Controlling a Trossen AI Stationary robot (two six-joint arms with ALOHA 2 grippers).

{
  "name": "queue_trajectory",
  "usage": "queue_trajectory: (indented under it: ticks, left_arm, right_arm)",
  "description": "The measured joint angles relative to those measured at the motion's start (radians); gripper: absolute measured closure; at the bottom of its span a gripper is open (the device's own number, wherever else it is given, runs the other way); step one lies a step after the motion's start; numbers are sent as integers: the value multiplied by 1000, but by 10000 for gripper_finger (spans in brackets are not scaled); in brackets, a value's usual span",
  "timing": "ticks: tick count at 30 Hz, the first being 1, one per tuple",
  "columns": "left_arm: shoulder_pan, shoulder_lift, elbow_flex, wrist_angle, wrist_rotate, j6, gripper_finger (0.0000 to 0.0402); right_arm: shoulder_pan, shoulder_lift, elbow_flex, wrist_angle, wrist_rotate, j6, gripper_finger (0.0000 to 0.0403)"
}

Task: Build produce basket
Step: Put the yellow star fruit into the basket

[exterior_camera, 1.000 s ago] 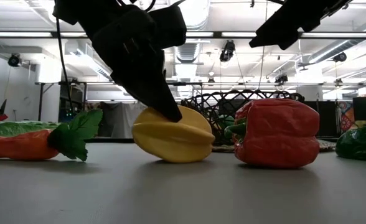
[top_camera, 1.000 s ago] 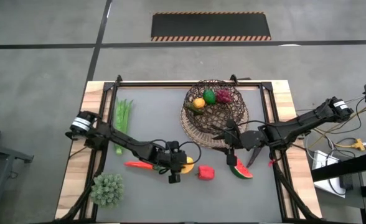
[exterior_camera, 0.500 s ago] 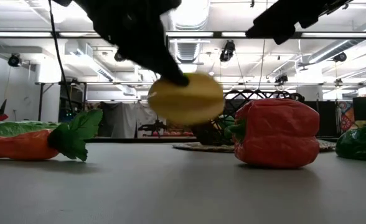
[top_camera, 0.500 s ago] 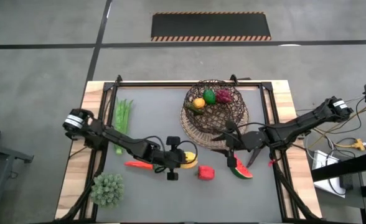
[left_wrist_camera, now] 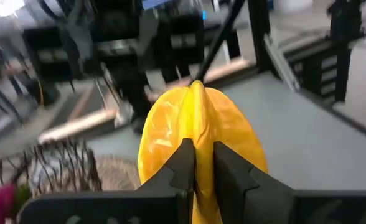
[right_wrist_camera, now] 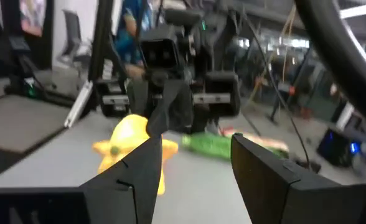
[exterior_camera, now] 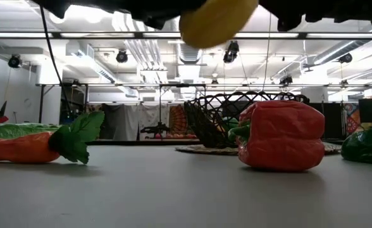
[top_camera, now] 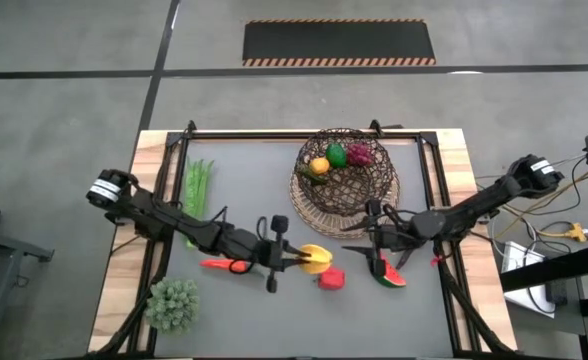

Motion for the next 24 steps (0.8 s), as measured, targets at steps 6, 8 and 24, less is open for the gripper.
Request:
queue_trajectory:
  ticks: [6, 8, 24]
  left_arm:
    - [0, 0, -71, 215, 7, 78, 382]
    - [0, 0, -77, 263, 8, 102, 382]
    - [14, 10, -104, 518, -23, 164, 382]
  right_arm:
    - [0, 68, -14, 169, -47, -36, 216]
    - [0, 83, 4, 169, -43, -27, 202]
    - [0, 128, 92, 107, -51, -48, 88]
